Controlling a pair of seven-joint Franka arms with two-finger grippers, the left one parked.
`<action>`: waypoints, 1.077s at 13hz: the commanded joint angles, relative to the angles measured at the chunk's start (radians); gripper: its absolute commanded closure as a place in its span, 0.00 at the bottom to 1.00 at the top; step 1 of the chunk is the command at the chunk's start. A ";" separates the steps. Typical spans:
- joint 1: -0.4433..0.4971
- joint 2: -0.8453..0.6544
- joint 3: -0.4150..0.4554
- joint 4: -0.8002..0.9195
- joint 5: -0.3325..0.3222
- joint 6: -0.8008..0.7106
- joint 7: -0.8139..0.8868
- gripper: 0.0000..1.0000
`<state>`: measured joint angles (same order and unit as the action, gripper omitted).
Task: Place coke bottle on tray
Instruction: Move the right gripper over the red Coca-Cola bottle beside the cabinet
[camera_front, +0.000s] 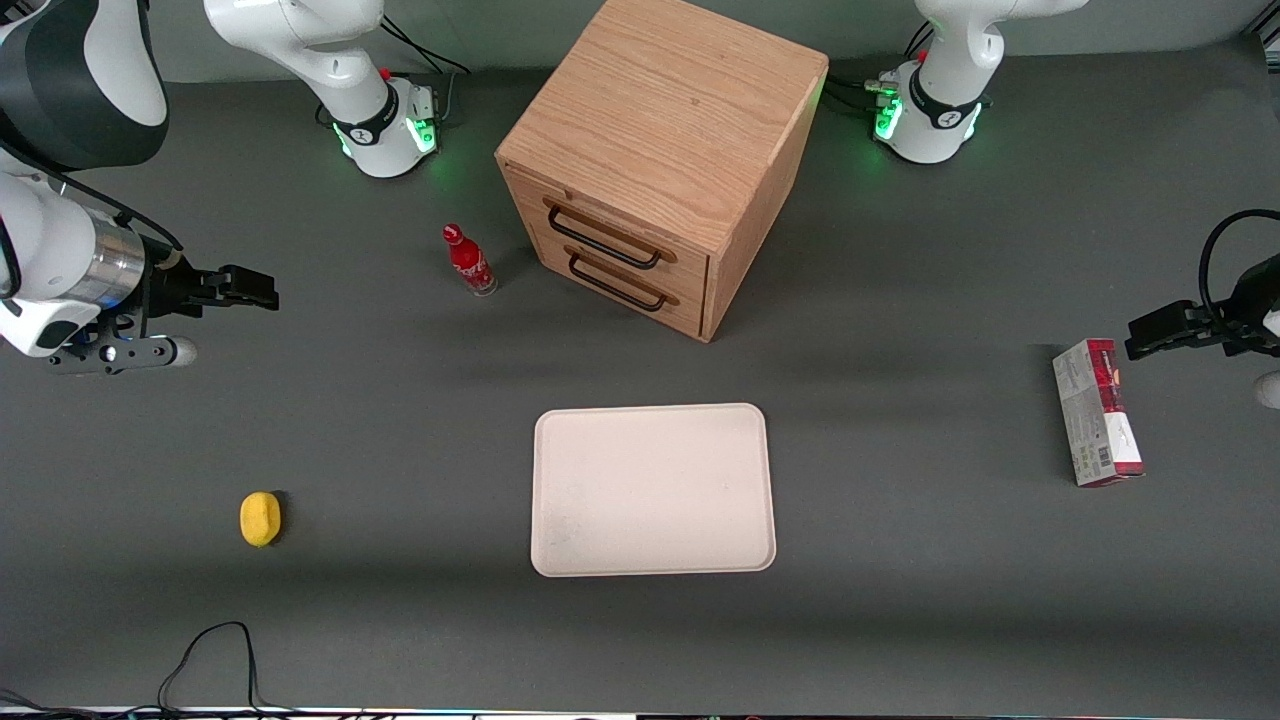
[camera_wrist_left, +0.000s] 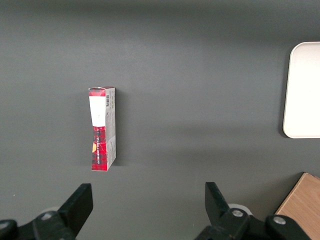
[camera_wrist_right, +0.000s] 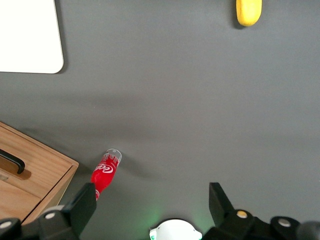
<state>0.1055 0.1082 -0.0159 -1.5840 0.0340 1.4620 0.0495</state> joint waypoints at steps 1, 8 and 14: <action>0.100 -0.001 -0.002 -0.001 0.000 -0.015 0.120 0.00; 0.266 -0.223 -0.002 -0.192 0.095 -0.058 0.316 0.00; 0.303 -0.452 -0.001 -0.601 0.104 0.179 0.382 0.01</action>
<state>0.3984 -0.2476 -0.0071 -2.0235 0.1095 1.5452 0.4023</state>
